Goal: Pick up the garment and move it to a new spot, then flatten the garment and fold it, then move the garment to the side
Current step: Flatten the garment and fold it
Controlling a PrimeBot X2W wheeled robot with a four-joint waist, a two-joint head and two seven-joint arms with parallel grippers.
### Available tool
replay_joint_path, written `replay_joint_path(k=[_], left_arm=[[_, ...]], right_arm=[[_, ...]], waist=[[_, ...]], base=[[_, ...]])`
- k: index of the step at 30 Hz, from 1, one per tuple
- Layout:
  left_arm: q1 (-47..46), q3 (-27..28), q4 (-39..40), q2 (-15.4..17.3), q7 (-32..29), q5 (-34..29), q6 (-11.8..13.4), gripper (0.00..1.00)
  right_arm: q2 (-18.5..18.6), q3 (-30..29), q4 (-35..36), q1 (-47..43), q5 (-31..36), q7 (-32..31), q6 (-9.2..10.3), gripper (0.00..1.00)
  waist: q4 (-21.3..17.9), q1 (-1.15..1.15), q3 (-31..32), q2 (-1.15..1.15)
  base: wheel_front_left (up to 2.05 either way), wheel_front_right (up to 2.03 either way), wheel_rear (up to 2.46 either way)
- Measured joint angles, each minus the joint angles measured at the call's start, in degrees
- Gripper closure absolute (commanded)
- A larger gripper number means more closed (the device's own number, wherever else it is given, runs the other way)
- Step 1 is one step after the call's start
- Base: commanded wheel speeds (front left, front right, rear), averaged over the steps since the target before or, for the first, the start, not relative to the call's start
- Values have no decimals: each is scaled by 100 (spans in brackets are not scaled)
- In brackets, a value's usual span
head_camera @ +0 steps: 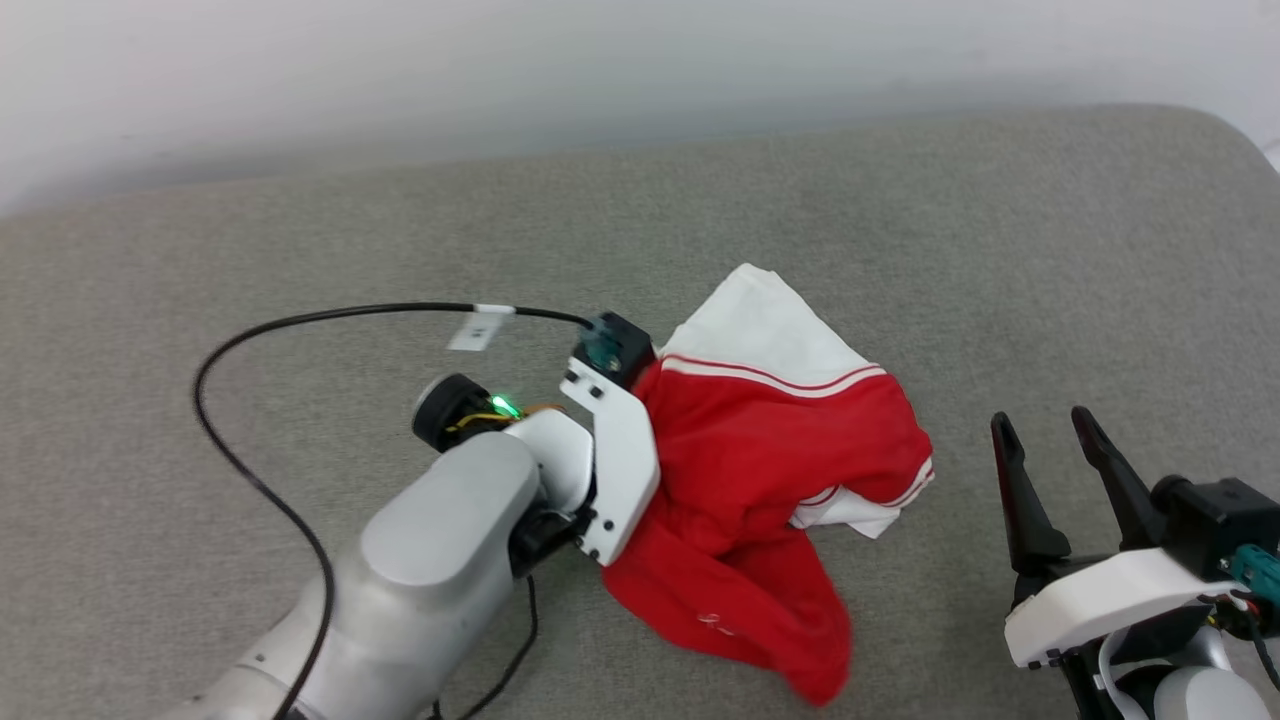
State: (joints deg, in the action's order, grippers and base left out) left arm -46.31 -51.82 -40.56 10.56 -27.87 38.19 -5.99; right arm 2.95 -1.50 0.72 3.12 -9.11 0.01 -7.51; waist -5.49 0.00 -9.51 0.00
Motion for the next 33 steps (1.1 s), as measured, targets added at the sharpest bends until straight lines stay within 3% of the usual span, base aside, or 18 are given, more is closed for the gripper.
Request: replay_joint_path(k=[8, 15, 19, 22, 23, 24, 25, 33], left_arm=[[664, 459, 1151, 776, 808, 44, 669, 100], [2808, 945, 2626, 1699, 951, 530, 1859, 100], [4141, 1201, 3279, 1881, 1090, 994, 2497, 100], [4660, 1293, 3606, 1882, 1203, 1193, 2695, 100], [4757, 1291, 3672, 1872, 1241, 1196, 2748, 96], [4818, 1284, 3731, 1859, 1279, 1190, 2775, 7], [4837, 1280, 3779, 1850, 1327, 1157, 2806, 0], [4518, 1486, 4216, 1990, 2028, 524, 3093, 0]], right_arm=[[0, -209, 81, -269, 10, -63, 1, 0], [-1, -283, 165, -466, 7, -104, 0, 0], [-1, -330, 185, -565, 2, -104, 1, 0], [0, -354, 188, -591, 2, -108, 1, 0], [0, -364, 187, -609, 3, -114, 1, 0], [0, -372, 186, -636, 7, -129, 1, 0], [-1, -378, 182, -673, 10, -142, 1, 0], [0, -379, 269, -760, 64, -248, 1, 0]], waist=[[379, 0, 355, 0], [611, 0, 596, 0], [598, 0, 673, 0], [586, -1, 728, 0], [587, -1, 752, 0], [589, 0, 780, 0], [591, -1, 814, 0], [578, -1, 1062, 0]], base=[[0, 0, 0], [0, 0, 0], [0, 0, 0], [0, 0, 0], [0, 0, 0], [0, 0, 0], [0, 0, 0], [0, 0, 0]])
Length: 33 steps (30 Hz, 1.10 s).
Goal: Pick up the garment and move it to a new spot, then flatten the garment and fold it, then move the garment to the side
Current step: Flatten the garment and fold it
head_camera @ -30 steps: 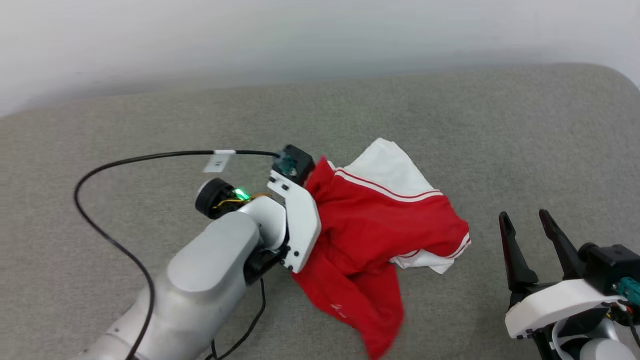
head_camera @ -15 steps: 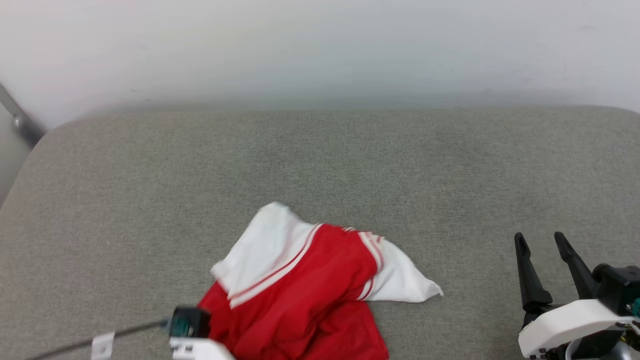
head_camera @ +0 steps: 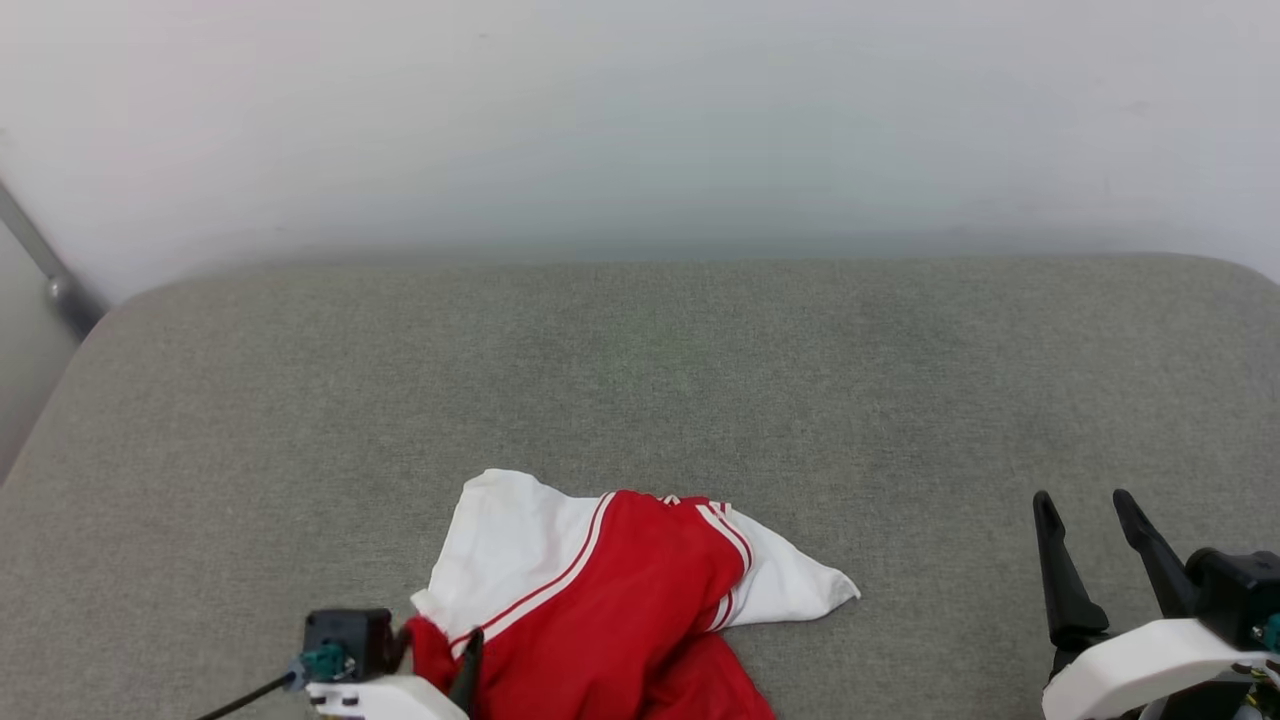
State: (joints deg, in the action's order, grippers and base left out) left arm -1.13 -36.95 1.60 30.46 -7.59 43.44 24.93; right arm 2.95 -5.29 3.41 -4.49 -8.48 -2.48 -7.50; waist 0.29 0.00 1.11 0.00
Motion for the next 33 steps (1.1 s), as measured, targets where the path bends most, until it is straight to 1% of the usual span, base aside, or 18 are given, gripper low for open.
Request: replay_joint_path(k=[5, 8, 9, 11, 13, 17, 22, 26, 28, 33], left_arm=[[-310, 123, 232, 115, 408, -374, 102, 0], [-599, 116, 221, 219, 365, -504, 2, 0], [-746, 111, 191, 257, 309, -505, -75, 0], [-1104, 65, 62, 345, 66, -491, -342, 0], [-1457, -22, -183, 439, -358, -427, -614, 0], [-2104, -68, -751, 493, -1074, -64, -1167, 0], [-2687, -275, -1522, 481, -1895, 210, -1741, 0], [-2995, -474, -2085, 403, -2424, 344, -2104, 0], [-3100, -550, -2366, 375, -2680, 414, -2243, 0], [-3355, -672, -2875, 307, -3305, 576, -2372, 0]], right_arm=[[0, -43, 46, -64, 2, -31, -1, 0], [0, -42, 94, -99, 3, -65, -1, 0], [-1, -40, 118, -99, 4, -68, -1, 0], [-1, -16, 163, -94, 7, -87, 0, 0], [-1, 32, 196, -57, 34, -105, -1, 0], [0, 133, 223, 40, 41, -126, 0, 0], [0, 201, 182, 278, 33, -48, -1, 0], [0, 271, 93, 431, -1, 37, 0, 0], [0, 292, 47, 489, -9, 65, -1, 0], [0, 339, -77, 613, -56, 147, 0, 0]], waist=[[-2, 0, 95, 0], [-6, 0, 93, 0], [-7, 0, 78, 0], [-17, 0, 33, 0], [-46, 0, -35, 0], [-141, 0, -241, 0], [-340, 1, -594, 0], [-506, 1, -864, 0], [-583, 1, -983, 0], [-744, 1, -1191, 0]], base=[[0, 0, 0], [0, 0, 0], [0, 0, 0], [0, 0, 0], [0, 0, 0], [0, 0, 0], [0, 0, 0], [0, 0, 0], [0, 0, 0], [0, 0, 0]])
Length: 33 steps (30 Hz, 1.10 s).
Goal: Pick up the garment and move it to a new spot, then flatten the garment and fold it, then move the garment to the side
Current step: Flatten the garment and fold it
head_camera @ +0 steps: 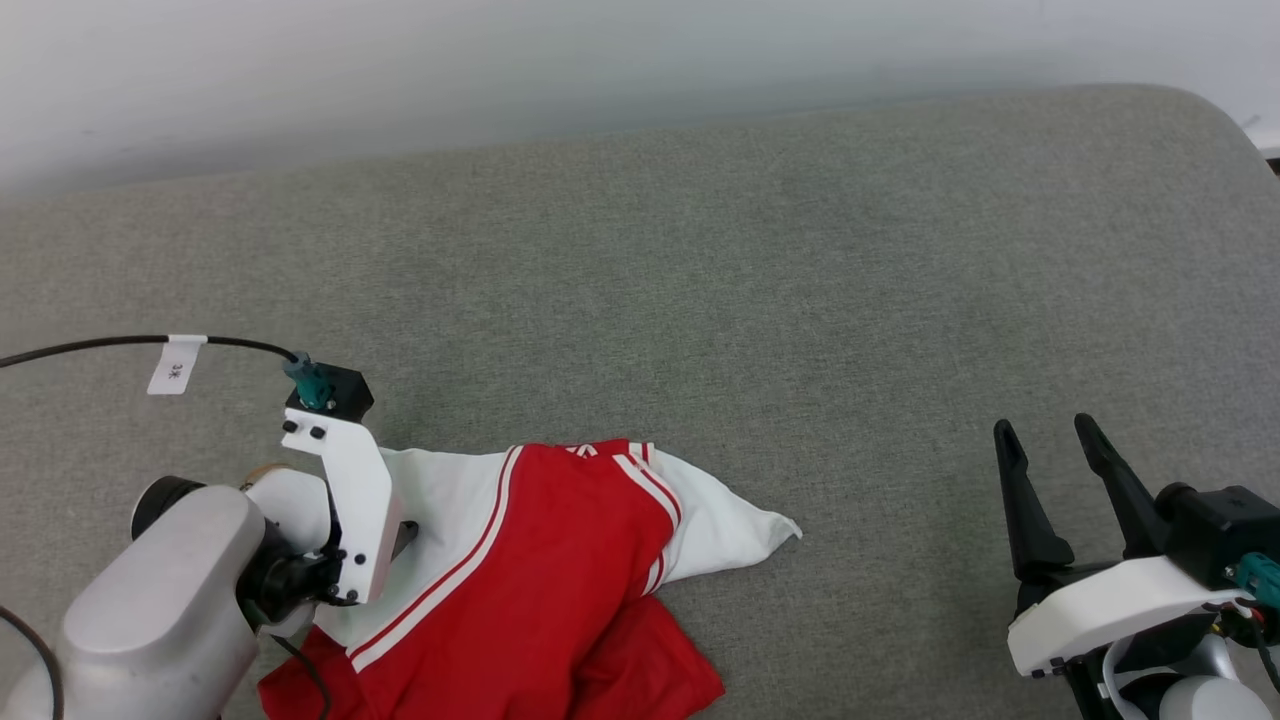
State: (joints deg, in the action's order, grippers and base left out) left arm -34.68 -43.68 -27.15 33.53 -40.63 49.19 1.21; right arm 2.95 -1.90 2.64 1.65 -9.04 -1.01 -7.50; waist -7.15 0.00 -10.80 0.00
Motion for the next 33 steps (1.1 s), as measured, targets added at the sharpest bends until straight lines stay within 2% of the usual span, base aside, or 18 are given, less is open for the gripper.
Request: replay_joint_path(k=[1, 2, 3, 4, 8, 13, 15, 16, 19, 21, 22, 26, 29, 32, 33], left_arm=[[-37, -3, -58, -22, -78, 34, -18, 35], [-68, -11, -99, -43, -146, 62, -22, 61], [-90, -19, -135, -63, -197, 85, -23, 94], [-97, -27, -167, -93, -213, 91, -23, 100], [-100, -67, -267, -192, 73, -43, 2, 100], [-165, 10, -222, -246, 928, -424, 328, 100], [-264, 160, -83, -168, 1214, -502, 500, 100], [-264, 160, -83, -168, 1214, -502, 500, 100], [-191, 621, 225, 187, 1588, -391, 898, 100], [77, 905, 379, 375, 1772, -218, 1155, 100], [77, 905, 379, 375, 1772, -218, 1155, 100], [959, 1384, 624, 636, 2047, 177, 1638, 100], [1676, 1563, 735, 665, 2164, 478, 1815, 100], [2097, 1623, 849, 556, 2371, 590, 1942, 100], [2140, 1652, 889, 520, 2463, 605, 1953, 65]], right_arm=[[0, 1, -31, 15, -1, 7, -1, 0], [0, 5, -53, 38, -2, 18, 0, 0], [0, 1, -65, 49, -5, 24, 0, 0], [0, 4, -79, 53, -8, 32, 0, 0], [0, -36, -111, 62, -8, 44, 0, 0], [-1, -102, -105, 59, 4, 13, -1, 0], [1, -124, -90, 44, 18, -4, 0, 0], [1, -124, -90, 44, 18, -4, 0, 0], [-2, -129, -29, 36, 45, -52, -1, 0], [-1, -141, 3, 10, 47, -57, 0, 0], [-1, -141, 3, 10, 47, -57, 0, 0], [-2, -171, 52, -57, 60, -97, 0, 0], [-1, -197, 79, -72, 60, -103, 0, 0], [0, -230, 90, -76, 60, -107, 0, 0], [-1, -236, 96, -76, 63, -111, 0, 0]], waist=[[-24, 0, -24, 0], [-41, 0, -42, 0], [-53, 0, -56, 0], [-59, 0, -66, 0], [-43, 0, -55, 0], [103, 0, 1, 0], [180, 0, 32, 0], [180, 0, 32, 0], [316, 0, 79, 0], [363, 0, 95, 0], [363, 0, 95, 0], [419, 0, 116, 0], [442, 0, 107, 0], [471, 0, 103, 0], [482, 0, 114, 0]], base=[[0, 0, 0], [0, 0, 0], [0, 0, 0], [0, 0, 0], [0, 0, 0], [0, 0, 0], [0, 0, 0], [0, 0, 0], [0, 0, 0], [0, 0, 0], [0, 0, 0], [0, 0, 0], [0, 0, 0], [0, 0, 0], [0, 0, 0]])
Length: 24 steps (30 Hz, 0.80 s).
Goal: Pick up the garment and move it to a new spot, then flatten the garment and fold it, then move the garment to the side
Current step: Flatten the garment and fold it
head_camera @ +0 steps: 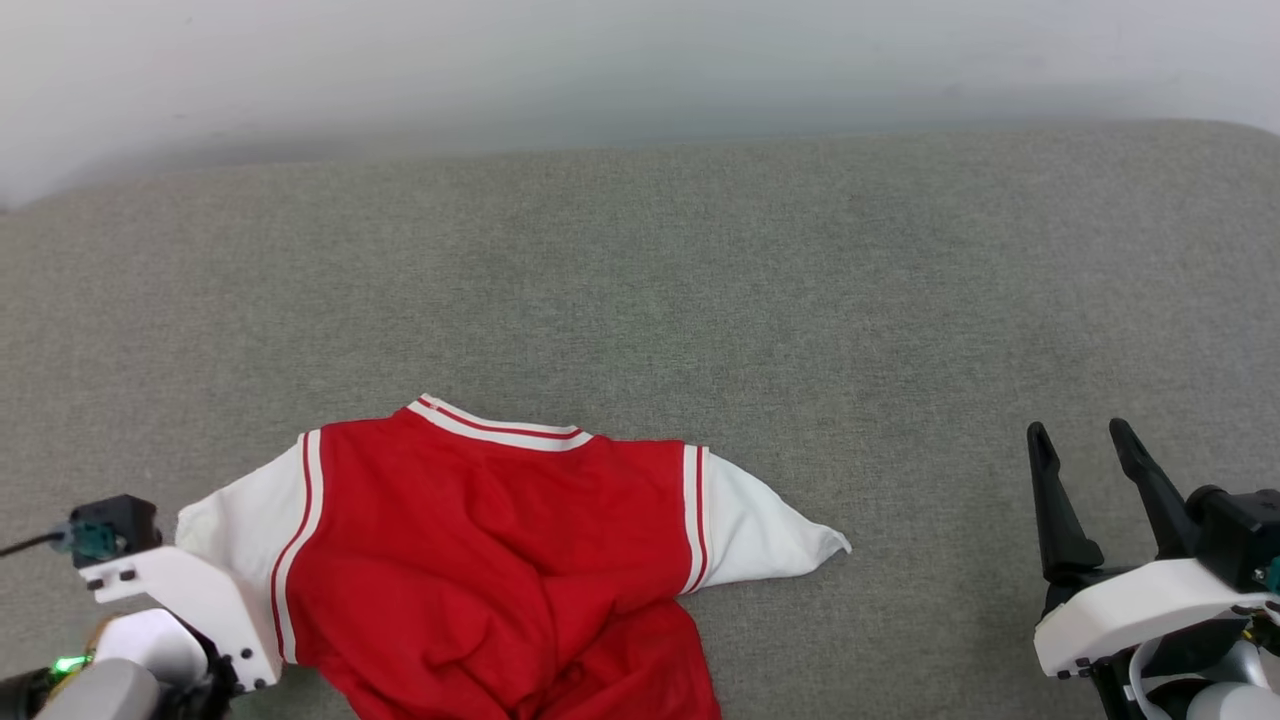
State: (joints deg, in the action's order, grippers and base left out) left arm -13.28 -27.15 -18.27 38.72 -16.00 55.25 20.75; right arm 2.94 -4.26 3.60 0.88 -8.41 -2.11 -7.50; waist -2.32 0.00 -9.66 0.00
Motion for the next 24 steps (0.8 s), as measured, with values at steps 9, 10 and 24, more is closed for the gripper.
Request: replay_joint_path(k=[9, 10, 24], left_arm=[[141, 4, 468, -227, 1245, -583, 250, 0], [143, 1, 554, -244, 1382, -638, 260, 0], [495, -393, 1852, -620, 2870, -1647, 448, 0]], right_arm=[[-1, -3, 55, -131, 111, -130, 0, 0], [0, -4, 64, -158, 129, -156, 0, 0], [0, 60, 263, -596, 178, -402, 0, 0]], waist=[[76, 0, 372, 0], [82, 0, 433, 0], [204, -1, 1086, 0]], base=[[0, 0, 0], [0, 0, 0], [0, 0, 0]])
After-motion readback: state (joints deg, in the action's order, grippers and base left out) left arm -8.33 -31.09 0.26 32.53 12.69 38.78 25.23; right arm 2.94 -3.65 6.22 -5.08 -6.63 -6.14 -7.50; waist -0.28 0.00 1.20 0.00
